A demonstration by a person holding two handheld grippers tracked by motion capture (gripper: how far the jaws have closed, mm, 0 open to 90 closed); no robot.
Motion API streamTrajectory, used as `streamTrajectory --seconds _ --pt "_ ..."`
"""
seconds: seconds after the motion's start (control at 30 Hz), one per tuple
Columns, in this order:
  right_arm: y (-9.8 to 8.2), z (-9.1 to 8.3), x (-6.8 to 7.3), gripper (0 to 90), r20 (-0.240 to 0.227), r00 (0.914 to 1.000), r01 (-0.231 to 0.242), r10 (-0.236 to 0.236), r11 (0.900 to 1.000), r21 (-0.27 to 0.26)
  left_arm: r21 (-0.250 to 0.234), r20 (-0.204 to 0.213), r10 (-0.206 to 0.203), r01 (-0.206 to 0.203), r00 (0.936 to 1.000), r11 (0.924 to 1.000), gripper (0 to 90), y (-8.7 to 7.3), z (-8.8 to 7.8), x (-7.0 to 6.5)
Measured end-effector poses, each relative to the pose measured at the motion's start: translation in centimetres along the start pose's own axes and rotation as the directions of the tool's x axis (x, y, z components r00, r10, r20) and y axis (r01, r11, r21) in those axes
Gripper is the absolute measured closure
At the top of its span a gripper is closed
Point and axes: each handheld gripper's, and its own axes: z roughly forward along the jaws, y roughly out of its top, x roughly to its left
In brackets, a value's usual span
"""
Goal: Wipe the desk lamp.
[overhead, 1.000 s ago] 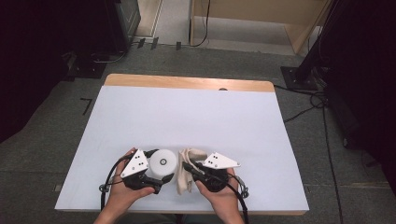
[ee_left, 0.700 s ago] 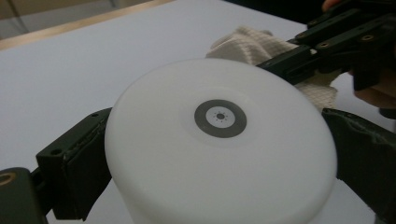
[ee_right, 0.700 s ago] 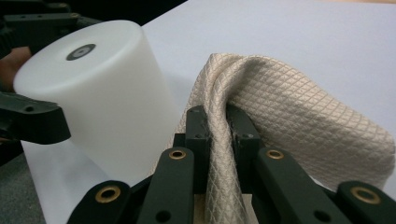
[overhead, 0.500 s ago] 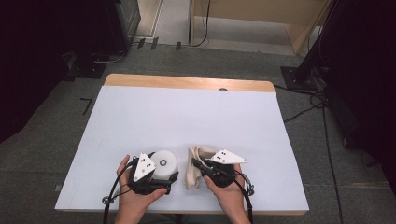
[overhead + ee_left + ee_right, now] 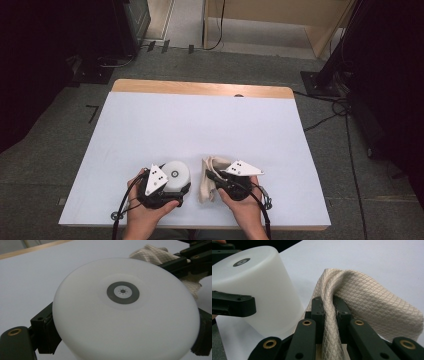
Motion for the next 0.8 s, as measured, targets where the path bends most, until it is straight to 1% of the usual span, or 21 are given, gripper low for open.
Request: streamTrajectory --seconds 0.07,0.1,0.13,0.17,0.2,0.23,0.27,0.3,0.33,0.37,0.4,0.43,0.5,0.53,0.6,0.7,0.8 --pt "0.0 0.0 0.0 81.4 0.000 1.0000 -0.002 0.002 1.000 0.001 -0.020 0.055 0.012 -0.011 0.9984 0.9997 8.6 0.2 -0.2 0.9" --pt "0.0 0.0 0.0 81.4 0.000 1.0000 0.000 0.000 1.000 0.001 -0.033 0.080 0.032 -0.029 0.9963 0.9990 8.6 0.3 -0.4 1.2" --pt "0.0 0.0 0.0 81.4 0.000 1.0000 0.002 -0.002 1.000 0.000 -0.040 0.110 0.063 -0.058 0.9920 0.9975 8.6 0.4 -0.5 1.4" --pt "0.0 0.0 0.0 81.4 0.000 1.0000 0.002 -0.002 1.000 0.001 -0.051 0.139 0.095 -0.089 0.9858 0.9948 8.6 0.5 -0.7 1.6" --pt "0.0 0.1 0.0 81.5 0.000 1.0000 0.001 -0.001 1.000 0.002 -0.059 0.165 0.127 -0.119 0.9781 0.9911 8.6 0.7 -0.8 1.7" --pt "0.0 0.1 0.1 81.4 -0.001 1.0000 0.000 0.000 1.000 0.002 -0.073 0.192 0.159 -0.148 0.9684 0.9863 8.6 0.7 -0.9 1.8" --pt "-0.1 0.2 0.1 81.4 -0.001 1.0000 0.002 -0.002 1.000 0.003 -0.084 0.222 0.193 -0.178 0.9557 0.9804 8.6 0.8 -1.0 1.9" --pt "-0.1 0.2 0.1 81.4 -0.001 1.0000 0.001 -0.001 1.000 0.005 -0.101 0.255 0.216 -0.196 0.9426 0.9754 8.6 0.8 -1.0 2.0" --pt "-0.1 0.2 0.1 81.5 -0.001 1.0000 0.003 -0.003 1.000 0.007 -0.109 0.282 0.226 -0.203 0.9325 0.9731 8.6 0.7 -0.9 2.2" --pt "-0.1 0.3 0.1 81.5 -0.001 1.0000 0.004 -0.004 1.000 0.008 -0.106 0.302 0.224 -0.201 0.9266 0.9739 8.6 0.6 -0.8 2.4" --pt "-0.1 0.3 0.1 81.5 -0.002 1.0000 0.002 -0.002 1.000 0.008 -0.095 0.308 0.226 -0.207 0.9240 0.9738 8.6 0.5 -0.6 2.5" --pt "-0.2 0.3 0.1 81.4 -0.002 1.0000 0.001 -0.001 1.000 0.011 -0.080 0.304 0.230 -0.216 0.9245 0.9731 8.6 0.4 -0.3 2.6" --pt "-0.2 0.3 0.2 81.4 -0.004 1.0000 0.004 -0.003 1.000 0.012 -0.042 0.284 0.242 -0.240 0.9276 0.9697 8.6 0.0 0.3 2.6" --pt "-0.2 0.3 0.2 81.4 -0.007 1.0000 0.005 -0.005 1.000 0.010 -0.049 0.287 0.235 -0.231 0.9286 0.9717 8.6 -0.1 0.4 2.8" --pt "-0.2 0.4 0.4 81.5 -0.018 0.9998 0.006 -0.005 1.000 0.009 -0.046 0.294 0.214 -0.210 0.9316 0.9767 8.6 -0.2 0.5 3.0" --pt "-0.1 0.4 1.0 81.5 -0.057 0.9982 0.017 -0.016 1.000 0.007 -0.047 0.293 0.211 -0.206 0.9325 0.9774 8.6 -0.2 0.6 3.0" --pt "0.4 0.1 2.0 81.5 -0.101 0.9941 0.036 -0.038 0.999 -0.014 -0.053 0.293 0.207 -0.201 0.9333 0.9783 8.6 -0.3 0.6 3.0"
